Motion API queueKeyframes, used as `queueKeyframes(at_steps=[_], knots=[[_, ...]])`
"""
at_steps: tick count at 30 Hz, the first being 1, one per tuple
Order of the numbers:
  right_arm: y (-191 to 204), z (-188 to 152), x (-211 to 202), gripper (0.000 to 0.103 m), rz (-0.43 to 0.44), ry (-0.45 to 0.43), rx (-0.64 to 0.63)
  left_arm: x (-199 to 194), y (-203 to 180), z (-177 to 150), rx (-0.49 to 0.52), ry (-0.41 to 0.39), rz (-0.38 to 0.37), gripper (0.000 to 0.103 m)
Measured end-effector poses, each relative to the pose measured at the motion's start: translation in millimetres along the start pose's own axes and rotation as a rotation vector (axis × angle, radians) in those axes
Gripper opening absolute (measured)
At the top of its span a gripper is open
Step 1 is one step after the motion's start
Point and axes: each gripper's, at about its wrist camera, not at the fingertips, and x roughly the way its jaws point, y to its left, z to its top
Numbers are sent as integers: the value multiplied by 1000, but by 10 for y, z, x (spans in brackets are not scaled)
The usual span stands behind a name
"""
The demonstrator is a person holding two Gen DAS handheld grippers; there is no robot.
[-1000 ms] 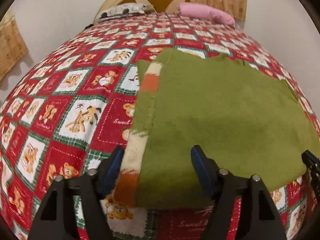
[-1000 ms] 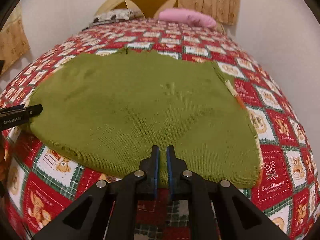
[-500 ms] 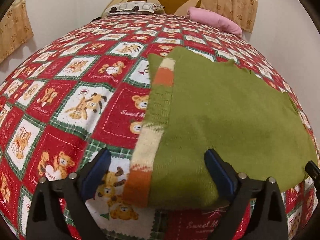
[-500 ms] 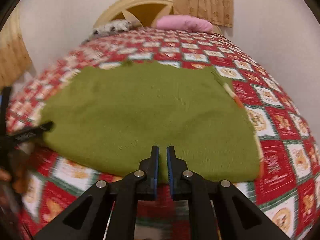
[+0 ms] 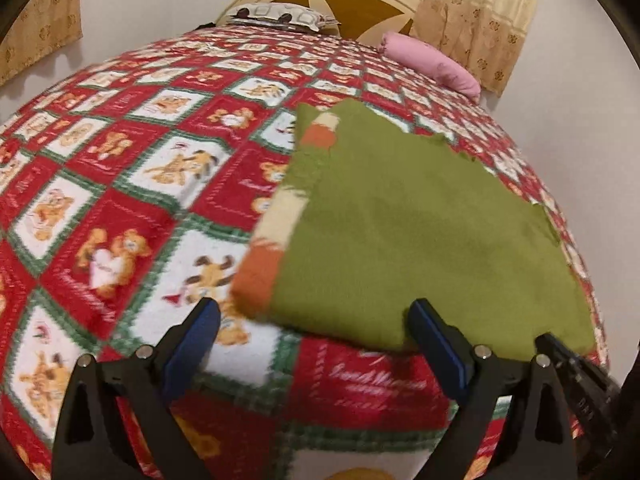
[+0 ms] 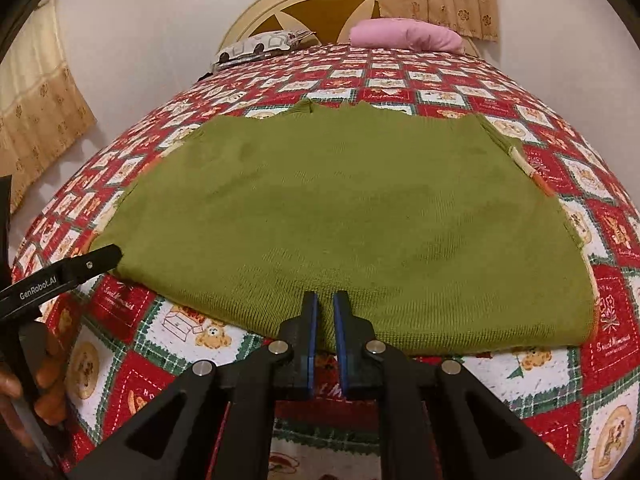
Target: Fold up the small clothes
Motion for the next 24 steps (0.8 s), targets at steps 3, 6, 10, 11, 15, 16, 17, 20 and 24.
queueKeyframes(at_steps=[3,6,10,11,15,16,17,20,24], knots=[[14,-1,2,8,-4,-2,-4,74,-38,115,-52,-18,-38,88],[14,-21,-5,8,1,-4,2,124,-73,198,-90,-22,-41,54],[12,-15,8,8,8,-4,8,137,11,165,-130,-34,-50,40],[6,-25,4,8,9,-3,9,136,34,152,-141,-36,-63,40],[4,-27,10,8,8,-3,8,162,17,172,-163,-35,-94,59],[5,-24,13,8,6,-3,7,177,-30,190,-149,-37,-88,62],[3,-24,15,8,6,-3,7,192,-72,208,-136,-38,-80,63],[-9,-25,22,8,5,-1,7,213,-110,241,-121,-42,-82,32],[9,64,7,8,-6,25,-14,188,-55,189,-128,-51,-107,20]])
